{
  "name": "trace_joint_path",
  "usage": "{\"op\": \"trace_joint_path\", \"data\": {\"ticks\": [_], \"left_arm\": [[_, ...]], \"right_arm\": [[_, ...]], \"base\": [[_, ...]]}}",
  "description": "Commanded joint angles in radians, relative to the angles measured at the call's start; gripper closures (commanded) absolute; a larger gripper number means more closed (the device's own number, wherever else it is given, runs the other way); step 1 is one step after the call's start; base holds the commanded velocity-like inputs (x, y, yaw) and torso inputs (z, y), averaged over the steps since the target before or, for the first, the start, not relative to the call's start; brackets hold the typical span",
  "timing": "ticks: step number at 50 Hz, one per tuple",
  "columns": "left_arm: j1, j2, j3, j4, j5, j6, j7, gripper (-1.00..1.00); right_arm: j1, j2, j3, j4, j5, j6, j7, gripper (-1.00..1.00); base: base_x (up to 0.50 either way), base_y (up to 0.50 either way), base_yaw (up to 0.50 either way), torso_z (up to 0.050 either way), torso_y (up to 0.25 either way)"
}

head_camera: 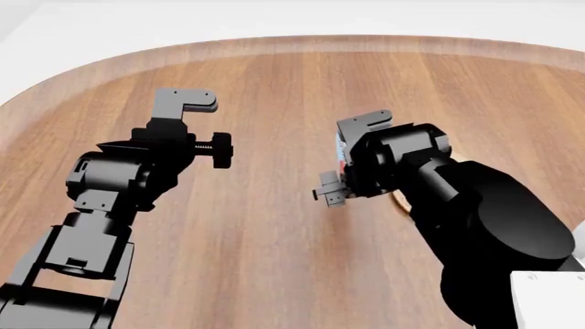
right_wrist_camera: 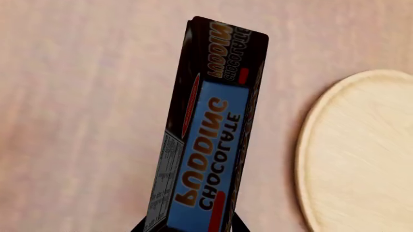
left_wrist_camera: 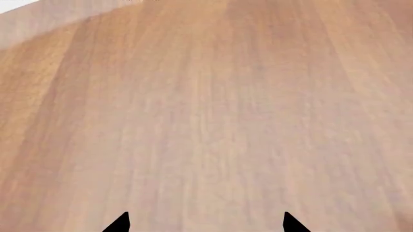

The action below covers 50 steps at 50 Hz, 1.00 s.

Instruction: Put the chocolate pudding to the left of the plate.

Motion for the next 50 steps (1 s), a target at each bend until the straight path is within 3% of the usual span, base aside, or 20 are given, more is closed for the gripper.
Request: {"op": "trace_joint_path", "data": {"ticks": [1,6,18,50], "left_arm": [[-0.005,-0.001,0.003,-0.001,-0.001,-0.004,0.000,-1.00],[-0.006,-0.001,0.008,0.004,0.003,-0.007,-0.009,-1.00],[-0.008,-0.006,0.012,0.018,0.003,-0.022,-0.022,-1.00],[-0.003,-0.017,0.006,0.062,-0.015,-0.048,-0.035,-1.00]], "right_arm": [[0.001,0.000,0.007,0.016,-0.036,0.017,-0.013,1.00],[0.002,0.000,0.011,0.009,-0.048,0.019,-0.015,1.00],[0.006,0.000,0.020,0.000,-0.067,0.004,-0.025,1.00],[-0.012,0.000,0.033,0.022,-0.076,0.011,-0.011,1.00]], "base": [[0.00,0.00,0.00,0.000,0.000],[0.00,0.00,0.00,0.000,0.000],[0.00,0.00,0.00,0.000,-0.238],[0.00,0.00,0.00,0.000,0.000]]}}
